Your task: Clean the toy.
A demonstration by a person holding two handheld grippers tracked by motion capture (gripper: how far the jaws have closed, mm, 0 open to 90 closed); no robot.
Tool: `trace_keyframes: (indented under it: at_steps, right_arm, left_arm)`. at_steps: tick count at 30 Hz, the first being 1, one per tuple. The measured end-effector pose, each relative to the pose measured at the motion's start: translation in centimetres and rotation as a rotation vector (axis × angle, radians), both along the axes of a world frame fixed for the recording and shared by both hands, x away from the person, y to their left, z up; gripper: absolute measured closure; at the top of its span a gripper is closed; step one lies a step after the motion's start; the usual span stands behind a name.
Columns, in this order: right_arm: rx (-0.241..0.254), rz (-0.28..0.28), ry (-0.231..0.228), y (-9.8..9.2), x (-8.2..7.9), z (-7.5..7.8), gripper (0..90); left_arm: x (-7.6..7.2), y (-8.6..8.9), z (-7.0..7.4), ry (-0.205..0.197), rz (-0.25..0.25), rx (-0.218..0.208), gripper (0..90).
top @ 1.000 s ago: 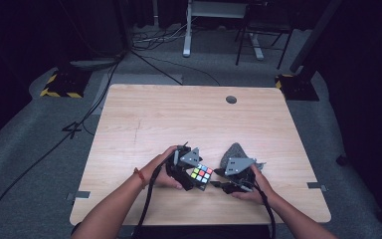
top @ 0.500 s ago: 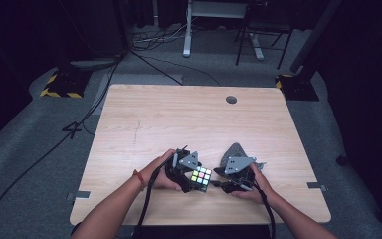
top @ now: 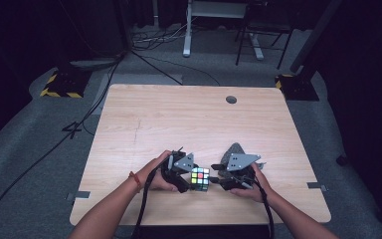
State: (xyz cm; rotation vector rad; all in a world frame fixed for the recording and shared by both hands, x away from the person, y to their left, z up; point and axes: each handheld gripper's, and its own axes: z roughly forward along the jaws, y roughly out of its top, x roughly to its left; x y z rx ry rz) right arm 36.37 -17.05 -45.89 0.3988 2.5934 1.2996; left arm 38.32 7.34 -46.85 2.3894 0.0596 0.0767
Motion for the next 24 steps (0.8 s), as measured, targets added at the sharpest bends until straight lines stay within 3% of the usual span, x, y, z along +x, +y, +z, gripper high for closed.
trace_keyframes:
  at_steps: [5, 7, 10, 12, 16, 21, 24]
  right_arm:
    - [-0.028, 0.0, 0.014, -0.3, 0.2, -0.3, 54.4]
    - [-0.029, -0.004, 0.041, -0.6, 0.4, -0.6, 53.8]
    - [-0.041, 0.004, 0.035, -0.6, 0.6, -0.6, 53.4]
    - [-0.098, 0.014, 0.044, -0.5, 0.8, -1.1, 52.4]
    - [-0.096, 0.022, 0.05, -0.3, 0.8, -1.7, 52.5]
    - [-0.037, 0.008, 0.055, -0.5, 1.0, -1.4, 54.1]
    - [-0.041, 0.012, 0.05, -0.4, 1.0, -1.2, 54.3]
  left_arm:
    - [0.0, 0.1, 0.0, 0.003, 0.0, -0.003, 32.4]
    - [-0.1, 0.1, 0.1, -0.003, 0.001, 0.011, 32.5]
    - [-0.1, 0.1, 0.1, -0.001, 0.001, 0.004, 32.5]
    - [-0.1, 0.1, 0.0, -0.003, 0.002, 0.0, 32.6]
    - [-0.3, 0.0, 0.0, -0.009, 0.002, 0.002, 32.3]
    - [-0.2, 0.3, -0.2, -0.005, 0.004, -0.008, 32.2]
    - [-0.3, 0.4, -0.3, 0.004, 0.012, -0.009, 32.1]
